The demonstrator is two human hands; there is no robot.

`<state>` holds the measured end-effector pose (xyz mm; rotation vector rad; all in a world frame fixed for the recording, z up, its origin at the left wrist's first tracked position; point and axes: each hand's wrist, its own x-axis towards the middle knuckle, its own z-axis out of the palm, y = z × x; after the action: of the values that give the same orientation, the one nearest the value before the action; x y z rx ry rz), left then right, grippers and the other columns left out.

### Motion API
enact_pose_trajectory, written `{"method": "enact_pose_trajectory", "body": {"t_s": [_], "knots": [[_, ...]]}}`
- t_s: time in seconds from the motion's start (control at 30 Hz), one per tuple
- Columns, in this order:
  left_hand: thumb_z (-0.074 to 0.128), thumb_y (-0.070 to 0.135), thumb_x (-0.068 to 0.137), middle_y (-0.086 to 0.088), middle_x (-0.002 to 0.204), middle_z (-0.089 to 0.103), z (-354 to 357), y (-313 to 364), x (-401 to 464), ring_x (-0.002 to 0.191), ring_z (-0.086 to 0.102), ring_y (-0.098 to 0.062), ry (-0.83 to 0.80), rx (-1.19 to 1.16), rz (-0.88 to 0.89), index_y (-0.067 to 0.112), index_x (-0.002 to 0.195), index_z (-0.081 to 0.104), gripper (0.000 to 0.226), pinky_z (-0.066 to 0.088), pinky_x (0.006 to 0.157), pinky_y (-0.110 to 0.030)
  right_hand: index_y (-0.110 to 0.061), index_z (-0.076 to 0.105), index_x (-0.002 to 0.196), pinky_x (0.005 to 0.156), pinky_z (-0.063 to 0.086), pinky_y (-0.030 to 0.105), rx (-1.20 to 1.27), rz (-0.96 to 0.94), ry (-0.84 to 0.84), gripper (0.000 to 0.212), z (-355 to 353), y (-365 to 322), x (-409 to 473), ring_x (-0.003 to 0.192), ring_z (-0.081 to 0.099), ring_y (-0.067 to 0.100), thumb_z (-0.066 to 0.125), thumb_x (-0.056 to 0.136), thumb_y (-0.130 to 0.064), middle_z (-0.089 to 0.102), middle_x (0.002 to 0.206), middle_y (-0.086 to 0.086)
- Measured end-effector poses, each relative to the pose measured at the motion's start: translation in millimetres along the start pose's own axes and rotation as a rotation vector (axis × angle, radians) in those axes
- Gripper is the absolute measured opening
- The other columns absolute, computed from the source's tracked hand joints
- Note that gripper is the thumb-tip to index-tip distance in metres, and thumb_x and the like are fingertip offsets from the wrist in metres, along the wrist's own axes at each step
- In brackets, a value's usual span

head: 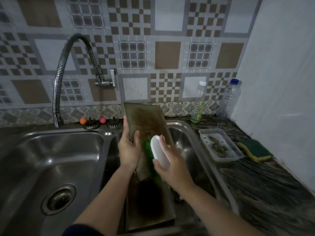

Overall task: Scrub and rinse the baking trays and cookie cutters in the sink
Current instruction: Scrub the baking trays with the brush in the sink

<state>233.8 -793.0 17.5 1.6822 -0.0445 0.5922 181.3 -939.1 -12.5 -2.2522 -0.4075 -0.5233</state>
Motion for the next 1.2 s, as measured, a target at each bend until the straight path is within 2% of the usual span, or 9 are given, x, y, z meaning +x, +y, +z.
{"method": "enact_pose_trajectory", "body": {"t_s": [0.2,0.33,0.53,0.6,0.73,0.87,1.0,1.1,1.2], "knots": [[0.05,0.011,0.097,0.021,0.134,0.05,28.6,15.7,-35.1,0.121,0.049,0.008,-0.133,-0.005,0.046,0.031,0.151,0.017,0.066,0.037,0.104,-0.014,-0.037,0.002,0.152,0.067,0.046,0.027,-0.258,0.292,-0.01,0.075,-56.9,25.1,109.8,0.092,0.057,0.018,0.048,0.094,-0.049,0.054,0.127,0.01],[0.052,0.011,0.096,0.035,0.099,0.049,23.8,16.0,-27.9,0.08,0.05,0.029,0.074,0.086,0.027,0.028,0.151,0.021,0.065,0.036,0.078,0.003,-0.035,0.003,0.152,0.085,0.05,0.033,-0.284,0.227,-0.084,0.077,-50.7,30.0,62.1,0.106,0.056,0.022,0.051,0.093,-0.047,0.052,0.131,0.007],[0.05,0.023,0.097,0.009,0.053,0.043,1.1,24.4,-40.5,0.042,0.042,-0.003,0.153,0.407,0.048,0.037,0.151,0.011,0.069,0.036,0.048,-0.019,-0.048,0.012,0.148,0.081,0.049,0.032,-0.074,0.266,-0.194,0.066,-40.4,31.7,15.3,0.105,0.058,0.024,0.05,0.094,-0.048,0.054,0.128,0.011],[0.048,0.026,0.097,0.004,0.056,0.047,3.6,35.1,-48.7,0.046,0.045,-0.011,0.104,0.54,0.117,0.038,0.151,0.007,0.069,0.035,0.048,-0.024,-0.042,0.016,0.15,0.074,0.045,0.026,-0.04,0.305,-0.074,0.068,-51.0,5.8,39.4,0.109,0.057,0.026,0.048,0.092,-0.056,0.052,0.129,0.014],[0.042,0.027,0.099,-0.002,0.07,0.06,7.2,58.2,-54.9,0.052,0.049,-0.014,0.035,0.812,0.214,0.035,0.151,-0.005,0.07,0.037,0.048,-0.027,-0.036,0.009,0.153,0.099,0.042,0.038,0.11,0.337,0.034,0.089,-74.3,-48.7,82.2,0.136,0.037,0.035,0.046,0.081,-0.074,0.032,0.151,0.015],[0.047,0.026,0.096,-0.001,0.086,0.068,3.1,66.0,-54.9,0.059,0.061,-0.021,-0.05,1.063,0.385,0.031,0.145,-0.025,0.087,0.038,0.047,-0.028,-0.034,0.011,0.153,0.106,0.037,0.039,0.212,0.389,0.051,0.097,-84.6,-73.3,108.7,0.139,0.033,0.031,0.052,0.076,-0.076,0.031,0.154,0.009],[0.082,0.028,0.068,0.008,0.054,0.06,-24.5,61.9,-43.2,0.033,0.049,-0.013,-0.046,1.287,0.483,0.018,0.151,0.022,0.104,0.005,0.035,-0.017,-0.031,0.016,0.153,0.106,0.035,0.039,0.353,0.469,0.064,0.089,-74.4,-76.4,107.5,0.137,0.034,0.03,0.063,0.081,-0.054,0.032,0.154,0.005],[0.047,0.054,0.092,0.003,0.077,0.069,-47.1,60.6,-34.1,0.061,0.066,-0.022,-0.113,1.211,0.462,0.031,0.153,0.01,0.074,0.035,0.044,-0.026,-0.03,0.021,0.152,0.108,0.033,0.042,0.382,0.494,0.058,0.086,-59.5,-80.0,105.9,0.139,0.032,0.03,0.063,0.08,-0.051,0.029,0.155,0.005],[0.019,0.058,0.097,-0.004,0.129,0.06,-81.1,39.4,-15.0,0.118,0.056,-0.027,-0.234,0.847,0.135,0.037,0.15,0.019,0.057,0.045,0.087,-0.038,-0.033,0.027,0.15,0.109,0.036,0.047,0.419,0.5,0.019,0.086,-43.6,-87.1,108.3,0.135,0.039,0.029,0.063,0.074,-0.053,0.031,0.154,0.005]]}}
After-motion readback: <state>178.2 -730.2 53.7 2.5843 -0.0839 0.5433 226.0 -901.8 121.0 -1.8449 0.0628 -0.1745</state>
